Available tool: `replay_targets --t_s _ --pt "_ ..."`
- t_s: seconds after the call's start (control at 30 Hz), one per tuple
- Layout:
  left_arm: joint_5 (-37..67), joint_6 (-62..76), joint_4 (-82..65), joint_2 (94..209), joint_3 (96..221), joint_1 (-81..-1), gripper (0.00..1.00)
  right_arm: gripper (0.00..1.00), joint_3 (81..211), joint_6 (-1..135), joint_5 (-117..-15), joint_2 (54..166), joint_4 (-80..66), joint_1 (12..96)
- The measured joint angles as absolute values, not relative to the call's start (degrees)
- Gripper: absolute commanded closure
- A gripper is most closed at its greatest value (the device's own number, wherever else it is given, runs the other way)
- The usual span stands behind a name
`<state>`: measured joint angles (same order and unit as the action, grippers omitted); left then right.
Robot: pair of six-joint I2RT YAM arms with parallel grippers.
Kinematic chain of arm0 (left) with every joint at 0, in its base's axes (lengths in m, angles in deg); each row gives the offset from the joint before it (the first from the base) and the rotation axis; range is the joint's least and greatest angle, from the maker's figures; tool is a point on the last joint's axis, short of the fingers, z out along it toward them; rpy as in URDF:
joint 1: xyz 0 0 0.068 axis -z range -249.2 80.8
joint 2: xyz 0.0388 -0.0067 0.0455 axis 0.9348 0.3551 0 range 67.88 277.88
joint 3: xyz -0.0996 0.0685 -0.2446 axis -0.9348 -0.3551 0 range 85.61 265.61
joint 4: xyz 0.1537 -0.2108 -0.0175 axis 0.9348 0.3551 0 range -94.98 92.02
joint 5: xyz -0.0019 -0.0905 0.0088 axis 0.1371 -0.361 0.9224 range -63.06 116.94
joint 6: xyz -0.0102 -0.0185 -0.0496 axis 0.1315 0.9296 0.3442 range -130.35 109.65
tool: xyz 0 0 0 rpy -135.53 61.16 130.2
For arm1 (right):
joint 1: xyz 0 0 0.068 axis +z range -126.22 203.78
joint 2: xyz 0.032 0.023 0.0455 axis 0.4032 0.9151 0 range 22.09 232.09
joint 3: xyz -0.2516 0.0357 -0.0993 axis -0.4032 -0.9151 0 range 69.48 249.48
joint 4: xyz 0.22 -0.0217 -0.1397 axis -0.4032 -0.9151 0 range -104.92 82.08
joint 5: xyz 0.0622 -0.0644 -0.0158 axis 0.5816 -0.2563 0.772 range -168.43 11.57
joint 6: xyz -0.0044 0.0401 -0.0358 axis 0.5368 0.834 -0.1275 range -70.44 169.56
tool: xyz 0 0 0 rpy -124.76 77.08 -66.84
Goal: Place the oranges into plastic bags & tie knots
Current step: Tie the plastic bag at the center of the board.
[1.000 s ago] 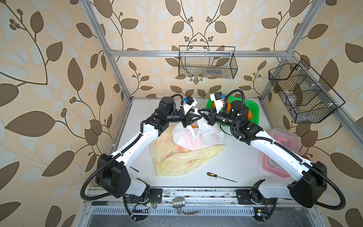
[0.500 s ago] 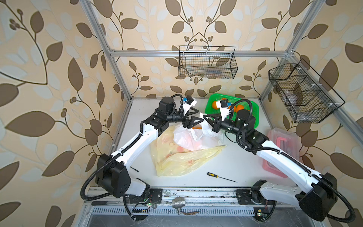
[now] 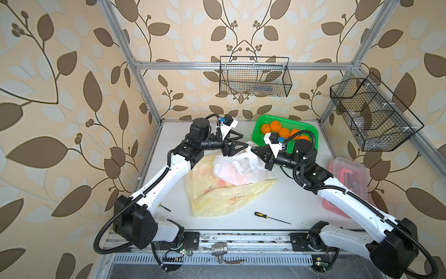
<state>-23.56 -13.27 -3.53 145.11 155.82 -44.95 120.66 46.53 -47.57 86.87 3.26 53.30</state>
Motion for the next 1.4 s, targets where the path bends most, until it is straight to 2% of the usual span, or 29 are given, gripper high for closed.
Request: replay_targets --t_s 0.2,0.37,0.53,0.63,0.73,0.87,1.03,1.4 --pt "-25.70 -12.40 -3.53 144.91 155.69 -45.04 0.36 1.00 120.66 43.32 -45.08 86.87 2.56 52.73" --pt "-29.64 -11.44 -3.47 146.16 155.71 -45.04 0.45 1.00 120.66 42.40 -44.23 86.65 2.08 52.73" --pt "-32.54 -11.28 -2.72 148.06 155.95 -45.04 0.45 1.00 120.66 41.99 -43.84 86.39 2.06 52.73" --pt "-33.57 -11.35 -2.20 148.91 156.11 -45.04 0.50 1.00 120.66 41.97 -43.68 86.39 1.88 52.79" --pt "-34.58 -11.33 -2.15 149.50 156.26 -45.04 0.58 1.00 120.66 41.79 -43.60 86.39 1.58 53.01" --pt "-35.65 -11.31 -2.13 149.98 156.96 -45.04 0.74 1.00 120.68 41.55 -43.49 86.41 1.25 53.32" --pt "-37.09 -11.96 -1.67 149.98 157.29 -45.04 1.00 1.00 120.68 41.55 -43.53 86.41 1.20 53.41" --pt "-34.80 -16.35 2.96 148.56 157.44 -45.23 1.00 1.00 120.68 41.46 -44.41 86.30 -0.35 53.41"
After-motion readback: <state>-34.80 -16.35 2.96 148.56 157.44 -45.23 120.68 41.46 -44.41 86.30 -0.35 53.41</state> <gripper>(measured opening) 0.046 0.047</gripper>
